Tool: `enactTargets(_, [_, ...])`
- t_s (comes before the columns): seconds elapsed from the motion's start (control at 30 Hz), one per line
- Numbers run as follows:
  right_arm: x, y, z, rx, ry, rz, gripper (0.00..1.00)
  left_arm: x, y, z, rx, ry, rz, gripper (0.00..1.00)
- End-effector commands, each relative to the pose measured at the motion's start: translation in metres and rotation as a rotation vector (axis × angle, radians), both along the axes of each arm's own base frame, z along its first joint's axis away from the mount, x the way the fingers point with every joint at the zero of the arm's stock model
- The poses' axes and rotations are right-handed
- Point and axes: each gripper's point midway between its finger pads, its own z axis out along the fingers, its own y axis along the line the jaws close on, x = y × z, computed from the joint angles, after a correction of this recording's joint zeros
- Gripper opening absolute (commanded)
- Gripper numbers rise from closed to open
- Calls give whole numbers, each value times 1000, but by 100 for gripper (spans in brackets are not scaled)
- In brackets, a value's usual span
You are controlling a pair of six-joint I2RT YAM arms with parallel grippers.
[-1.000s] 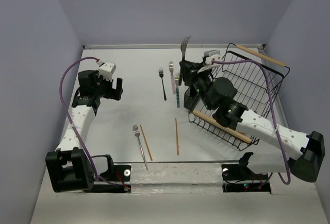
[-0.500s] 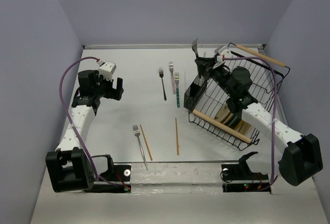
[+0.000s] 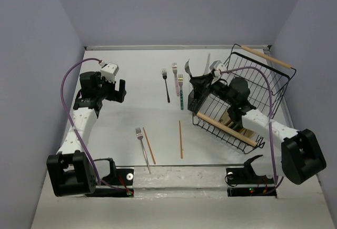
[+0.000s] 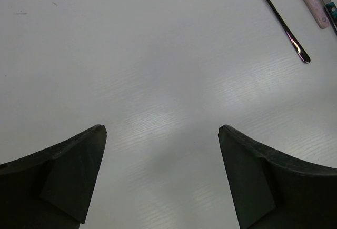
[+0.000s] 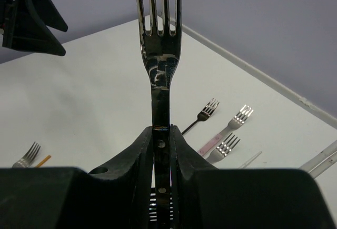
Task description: Sort the eating utensils into containers
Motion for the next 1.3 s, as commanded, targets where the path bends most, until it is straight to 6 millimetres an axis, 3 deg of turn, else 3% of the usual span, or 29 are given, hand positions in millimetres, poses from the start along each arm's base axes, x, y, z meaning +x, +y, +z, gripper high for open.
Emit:
enactTargets(0.0, [-8, -4, 14, 34, -85, 7, 0, 3, -1, 2, 0, -30, -19, 99])
enactTargets(0.13, [-6, -4, -5, 22, -54, 2, 0, 3, -1, 3, 2, -32, -20, 99])
enactTargets(0.5, [-3, -3, -25, 24, -63, 1, 0, 2, -1, 5, 5, -40, -21, 99])
enactTargets(0.6, [-6, -8, -26, 49, -87, -19, 12, 1, -1, 5, 5, -40, -19, 99])
enactTargets(0.63, [-7, -9, -23, 61, -101, -23, 32, 1, -1, 6, 5, -44, -21, 99])
enactTargets(0.7, [-8, -9, -25, 59, -91, -20, 46, 2, -1, 7, 5, -46, -23, 99])
enactTargets(0.87, [-9, -7, -24, 50, -83, -8, 57, 1, -2, 7, 4, -44, -26, 99])
enactTargets(1.03, [-11, -9, -14, 29, -91, -15, 59, 2, -2, 8, 3, -47, -25, 99])
enactTargets(1.13, [-13, -11, 5, -7, -86, -14, 59, 2, -1, 8, 3, -47, -25, 99])
enactTargets(1.23, [-15, -16, 32, -13, -62, -36, 63, 2, -2, 7, 2, -44, -28, 99])
enactTargets(1.27, [-18, -20, 64, 19, -101, -51, 63, 2, -2, 7, 2, -46, -28, 99])
